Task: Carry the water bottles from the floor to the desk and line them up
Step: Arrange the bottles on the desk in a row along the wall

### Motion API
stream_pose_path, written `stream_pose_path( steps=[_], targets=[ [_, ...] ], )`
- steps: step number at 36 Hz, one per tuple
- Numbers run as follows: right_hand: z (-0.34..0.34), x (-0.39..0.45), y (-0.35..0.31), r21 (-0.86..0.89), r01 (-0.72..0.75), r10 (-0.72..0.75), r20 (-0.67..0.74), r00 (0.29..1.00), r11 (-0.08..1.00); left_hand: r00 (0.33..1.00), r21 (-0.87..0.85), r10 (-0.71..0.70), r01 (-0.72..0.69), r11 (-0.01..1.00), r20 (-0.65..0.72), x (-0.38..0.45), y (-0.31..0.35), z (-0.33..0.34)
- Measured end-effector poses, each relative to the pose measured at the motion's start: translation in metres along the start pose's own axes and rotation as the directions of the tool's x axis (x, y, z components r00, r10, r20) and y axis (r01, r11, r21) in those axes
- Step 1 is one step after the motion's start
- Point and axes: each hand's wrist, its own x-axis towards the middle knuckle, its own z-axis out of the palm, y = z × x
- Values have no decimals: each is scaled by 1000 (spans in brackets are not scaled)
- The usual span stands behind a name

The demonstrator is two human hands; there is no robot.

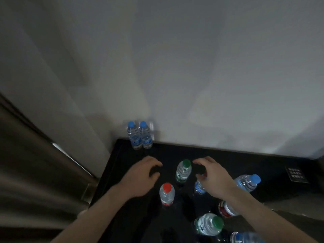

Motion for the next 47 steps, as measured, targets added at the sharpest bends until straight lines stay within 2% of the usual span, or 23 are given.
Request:
stream_pose_path(
  steps=[3,7,10,15,23,28,35,41,47],
  targets=[
    [6,17,-8,-62,21,-18,47,999,998,994,17,-20,18,1000,108,-13,10,29],
    [15,33,-16,-159,61,-40,129,991,985,982,89,-92,78,993,166,-17,19,53],
    [17,36,-17,-228,84,-46,167,985,970,979,119,-152,136,984,136,-18,26,63],
    [11,33,-12,-270,89,-50,150,987,959,961,134,-270,260,956,59,-22,40,79],
    [9,31,3,-215,67,-41,125,991,974,910,75,-397,407,910,-118,-18,52,89],
    [12,34,14,-128,31,-16,116,993,991,900,80,-427,433,898,-83,-3,53,82],
    [16,42,30,11,-42,41,64,997,999,906,-4,-420,421,907,-40,20,29,68],
    [15,42,40,-3,-118,118,55,991,993,901,-55,-432,429,901,-48,30,20,63],
    [12,45,46,-32,-112,114,60,992,993,878,-129,-475,466,875,-50,43,15,61]
  ],
)
